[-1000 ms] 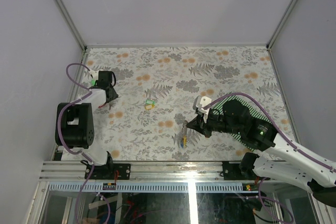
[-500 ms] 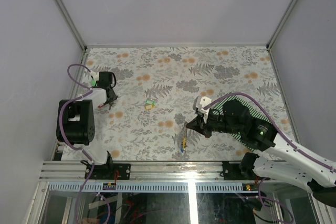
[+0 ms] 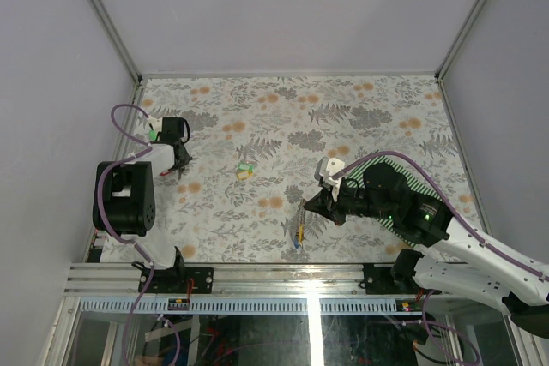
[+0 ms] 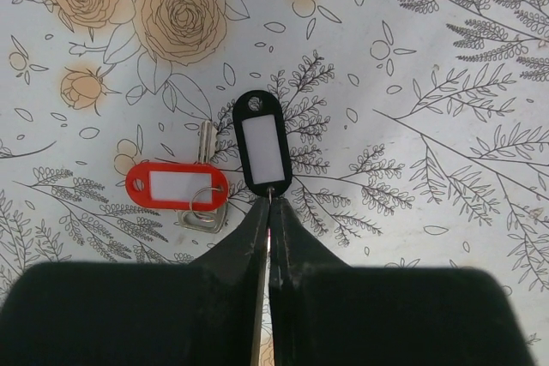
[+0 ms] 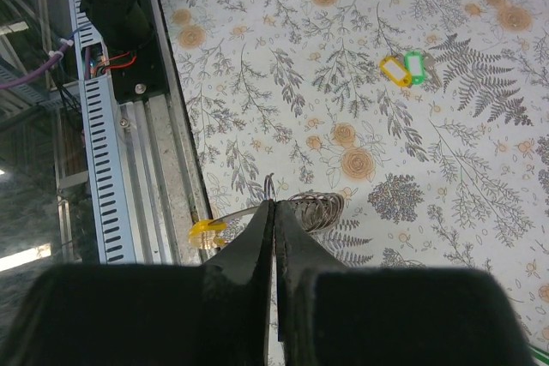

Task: Put the keys on the keyring
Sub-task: Pick up the key from the center of the board, then insert the key onto the keyring.

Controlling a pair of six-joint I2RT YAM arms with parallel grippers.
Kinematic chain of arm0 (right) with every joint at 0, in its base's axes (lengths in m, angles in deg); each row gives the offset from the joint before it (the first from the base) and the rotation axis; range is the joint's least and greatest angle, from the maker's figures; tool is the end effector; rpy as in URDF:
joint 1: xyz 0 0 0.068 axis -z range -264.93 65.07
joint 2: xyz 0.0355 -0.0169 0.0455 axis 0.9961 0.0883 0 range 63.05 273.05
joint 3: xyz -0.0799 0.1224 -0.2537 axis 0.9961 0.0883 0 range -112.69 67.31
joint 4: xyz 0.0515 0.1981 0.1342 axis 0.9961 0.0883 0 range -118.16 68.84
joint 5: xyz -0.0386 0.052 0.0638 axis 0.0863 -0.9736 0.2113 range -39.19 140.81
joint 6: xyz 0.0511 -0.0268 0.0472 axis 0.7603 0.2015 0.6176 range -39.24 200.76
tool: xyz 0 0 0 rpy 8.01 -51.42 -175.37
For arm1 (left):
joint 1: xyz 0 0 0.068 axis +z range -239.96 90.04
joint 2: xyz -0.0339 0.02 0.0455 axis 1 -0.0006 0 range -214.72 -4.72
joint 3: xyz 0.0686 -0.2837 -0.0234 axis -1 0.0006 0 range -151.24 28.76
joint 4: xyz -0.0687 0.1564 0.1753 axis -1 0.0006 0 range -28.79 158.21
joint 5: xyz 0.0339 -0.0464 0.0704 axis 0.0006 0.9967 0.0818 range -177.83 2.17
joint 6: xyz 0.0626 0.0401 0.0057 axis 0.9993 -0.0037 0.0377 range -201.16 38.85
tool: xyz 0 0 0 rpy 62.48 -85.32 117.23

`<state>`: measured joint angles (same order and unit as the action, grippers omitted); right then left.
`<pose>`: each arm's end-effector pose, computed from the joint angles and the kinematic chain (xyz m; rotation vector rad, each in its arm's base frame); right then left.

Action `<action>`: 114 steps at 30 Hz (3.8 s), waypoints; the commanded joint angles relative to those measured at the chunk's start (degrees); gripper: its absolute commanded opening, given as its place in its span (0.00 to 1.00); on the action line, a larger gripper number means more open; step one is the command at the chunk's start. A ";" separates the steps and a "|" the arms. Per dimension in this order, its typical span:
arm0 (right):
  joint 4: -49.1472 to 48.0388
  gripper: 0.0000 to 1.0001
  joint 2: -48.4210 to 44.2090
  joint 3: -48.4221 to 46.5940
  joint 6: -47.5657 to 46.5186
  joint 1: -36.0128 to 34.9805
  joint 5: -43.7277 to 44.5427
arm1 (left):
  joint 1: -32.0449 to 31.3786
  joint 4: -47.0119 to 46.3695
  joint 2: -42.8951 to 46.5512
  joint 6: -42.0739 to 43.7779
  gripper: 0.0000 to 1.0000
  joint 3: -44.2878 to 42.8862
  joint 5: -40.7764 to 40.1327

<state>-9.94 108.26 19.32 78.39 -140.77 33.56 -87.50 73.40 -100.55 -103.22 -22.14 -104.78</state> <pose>0.0814 0.1531 0.3508 -1.1266 1.5682 0.9169 0.3236 0.0322 0.1663 -0.6432 2.4372 0.2432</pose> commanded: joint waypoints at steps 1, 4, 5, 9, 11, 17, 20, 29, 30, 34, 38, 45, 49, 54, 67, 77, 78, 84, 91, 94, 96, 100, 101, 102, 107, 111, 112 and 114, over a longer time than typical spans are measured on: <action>-2.14 0.00 -0.08 -2.92 0.46 -0.36 -0.88 | 0.53 -2.36 -0.30 0.71 0.00 -1.77 -1.88; -2.36 0.00 -0.40 -2.74 0.38 -0.36 0.07 | 0.58 -2.38 -0.04 0.63 0.00 -1.63 -1.65; -2.49 0.00 -0.60 -2.66 0.35 -0.39 0.52 | 0.54 -2.36 0.27 0.66 0.00 -1.64 -1.43; -4.06 0.00 -1.91 -1.76 -0.41 -0.41 1.49 | 0.30 -2.32 3.13 1.11 0.00 -1.30 1.23; -5.39 0.00 -2.72 -1.00 -0.55 -0.39 2.23 | -0.55 -2.31 5.39 1.85 0.00 -1.14 2.35; -7.35 0.00 -3.55 0.00 -1.36 -0.34 4.91 | -6.11 -0.42 11.97 4.85 0.00 -2.21 6.01; -6.61 0.00 -3.43 -0.49 -0.93 -0.34 6.47 | -9.80 0.61 14.83 7.18 0.00 -2.71 7.04; 0.84 0.00 1.68 -5.14 -0.88 -0.33 6.17 | -21.17 -0.24 24.45 15.20 0.00 -2.62 14.63; 1.82 0.00 2.52 -5.82 -1.14 -0.34 5.65 | -22.22 -0.60 25.56 15.82 0.00 -2.50 15.87; 5.57 0.00 6.55 -9.23 -2.12 -0.37 2.94 | -26.57 -2.86 29.79 18.67 0.00 -1.75 23.13; 8.61 0.00 10.84 -13.19 -2.86 -0.35 2.65 | -29.24 -3.60 31.82 21.28 0.00 -3.24 31.96; 6.96 0.00 12.32 -16.25 -2.75 -0.40 3.59 | -29.68 -2.58 31.98 25.02 0.00 -6.63 41.90; 6.51 0.00 13.13 -17.65 -4.17 -0.34 5.84 | -29.62 -5.31 31.74 23.26 0.00 -7.13 46.28; 4.20 0.00 13.20 -18.66 -3.69 -0.30 6.69 | -29.63 -6.20 31.06 21.24 0.00 -8.29 48.39; -0.10 0.00 15.36 -21.54 2.76 11.60 -13.31 | -30.01 -12.27 35.55 28.74 0.00 -7.49 56.99; -12.43 0.00 11.66 -16.51 4.10 14.90 -31.32 | -30.49 -12.45 38.92 35.46 0.00 -8.90 66.52; -14.43 0.00 10.52 -15.22 3.55 14.88 -31.80 | -30.56 -12.39 39.28 35.66 0.00 -9.09 66.86; -19.25 0.00 3.35 -10.33 -5.24 14.88 -31.71 | -30.63 -12.48 41.11 36.73 0.00 -9.80 68.82; -14.43 0.00 1.94 -12.89 -13.22 14.88 -29.94 | -30.67 -12.87 40.35 35.42 0.00 -13.18 74.04; -14.73 0.00 2.15 -13.49 -13.75 14.88 -29.83 | -30.81 -12.92 40.19 36.84 0.00 -13.57 76.47; -14.66 0.00 3.08 -14.52 -13.41 14.89 -30.83 | -31.08 -13.39 40.20 37.51 0.00 -13.29 77.52; -15.32 0.00 5.91 -16.71 -10.64 14.88 -34.26 | -31.41 -14.43 40.20 38.69 0.00 -13.44 81.42; -15.91 0.00 6.47 -16.97 -9.86 14.88 -35.41 | -31.45 -14.46 40.20 38.88 0.00 -13.61 82.56; -16.38 0.00 7.08 -17.11 -9.24 14.88 -36.42 | -31.42 -14.54 40.33 38.95 0.00 -13.72 83.53; -20.66 0.00 8.76 -16.75 -5.79 14.88 -40.72 | -31.51 -13.88 41.39 39.55 0.00 -13.88 84.84; -23.92 0.00 10.16 -16.63 -3.07 14.89 -43.00 | -31.46 -13.68 41.54 39.66 0.00 -13.69 86.28; -25.11 0.00 10.38 -16.59 -2.41 14.88 -43.23 | -31.47 -13.57 41.56 39.66 0.00 -13.74 86.63; -26.88 0.00 10.69 -16.29 -0.57 14.89 -42.80 | -31.46 -13.59 41.33 39.51 0.00 -13.79 87.52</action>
<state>-27.89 118.38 5.20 73.32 -126.12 -6.44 -118.54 62.25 -59.72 -64.58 -34.18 -20.39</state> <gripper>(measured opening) 0.009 0.009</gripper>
